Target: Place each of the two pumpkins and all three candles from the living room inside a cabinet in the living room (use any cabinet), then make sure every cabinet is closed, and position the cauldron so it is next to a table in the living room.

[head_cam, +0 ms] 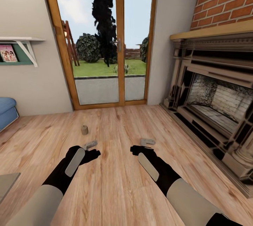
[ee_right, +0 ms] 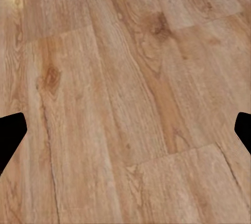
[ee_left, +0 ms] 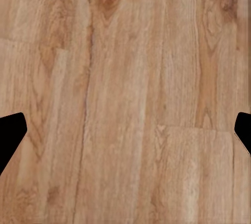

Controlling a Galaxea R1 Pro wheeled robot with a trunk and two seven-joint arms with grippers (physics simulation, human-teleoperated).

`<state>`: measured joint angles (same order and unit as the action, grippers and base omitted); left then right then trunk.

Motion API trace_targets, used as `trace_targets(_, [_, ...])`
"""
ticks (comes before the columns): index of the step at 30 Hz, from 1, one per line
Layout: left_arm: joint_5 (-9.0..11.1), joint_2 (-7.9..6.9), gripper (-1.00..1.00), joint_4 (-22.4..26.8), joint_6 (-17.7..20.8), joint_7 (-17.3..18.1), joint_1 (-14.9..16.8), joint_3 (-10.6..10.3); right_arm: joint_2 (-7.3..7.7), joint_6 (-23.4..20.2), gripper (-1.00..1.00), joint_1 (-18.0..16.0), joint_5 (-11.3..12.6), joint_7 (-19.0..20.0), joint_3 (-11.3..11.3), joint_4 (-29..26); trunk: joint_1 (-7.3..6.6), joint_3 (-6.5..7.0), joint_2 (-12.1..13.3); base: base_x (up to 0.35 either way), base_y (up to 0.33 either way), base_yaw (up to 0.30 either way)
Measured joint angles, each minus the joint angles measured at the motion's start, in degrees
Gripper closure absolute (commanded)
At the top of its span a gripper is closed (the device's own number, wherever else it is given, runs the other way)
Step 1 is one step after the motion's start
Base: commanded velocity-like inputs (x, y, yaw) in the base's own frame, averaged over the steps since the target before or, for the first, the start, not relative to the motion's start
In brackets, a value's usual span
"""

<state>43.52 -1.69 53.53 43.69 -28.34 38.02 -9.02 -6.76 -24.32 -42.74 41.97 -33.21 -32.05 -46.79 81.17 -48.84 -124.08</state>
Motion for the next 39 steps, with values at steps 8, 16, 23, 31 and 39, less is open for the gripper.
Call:
trace_targets(8, [0.0, 0.0, -1.0, 0.0, -0.5, 0.0, 0.0, 0.0, -0.03, 0.0, -1.0, 0.0, 0.0, 0.0, 0.0, 0.0, 0.0, 0.0, 0.0, 0.341, 0.002, -0.058])
trace_targets(16, [0.0, -0.01, -1.0, 0.0, -0.6, 0.0, 0.0, 0.0, -0.12, 0.0, -1.0, 0.0, -0.1, -0.1, 0.0, -0.1, 0.0, 0.02, 0.0, 0.341, 0.0, 0.026])
trace_targets(23, [0.0, -0.01, -1.0, 0.0, -0.6, 0.0, 0.0, 0.0, 0.02, -0.1, -1.0, 0.0, -0.1, -0.1, 0.0, 0.0, 0.0, 0.25, 0.0, 0.341, 0.0, 0.186])
trace_targets(31, [0.0, -0.01, -1.0, 0.0, -0.6, 0.0, 0.0, 0.0, -0.13, -0.1, -1.0, 0.0, -0.1, -0.2, 0.0, -0.1, 0.0, 0.37, 0.0, 0.341, 0.061, 0.043])
trace_targets(39, [0.0, 0.0, -1.0, 0.0, -0.6, 0.0, 0.0, 0.0, 0.01, -0.1, -1.0, 0.0, -0.1, -0.1, 0.1, -0.1, 0.0, 0.37, 0.0, 0.341, 0.085, 0.001])
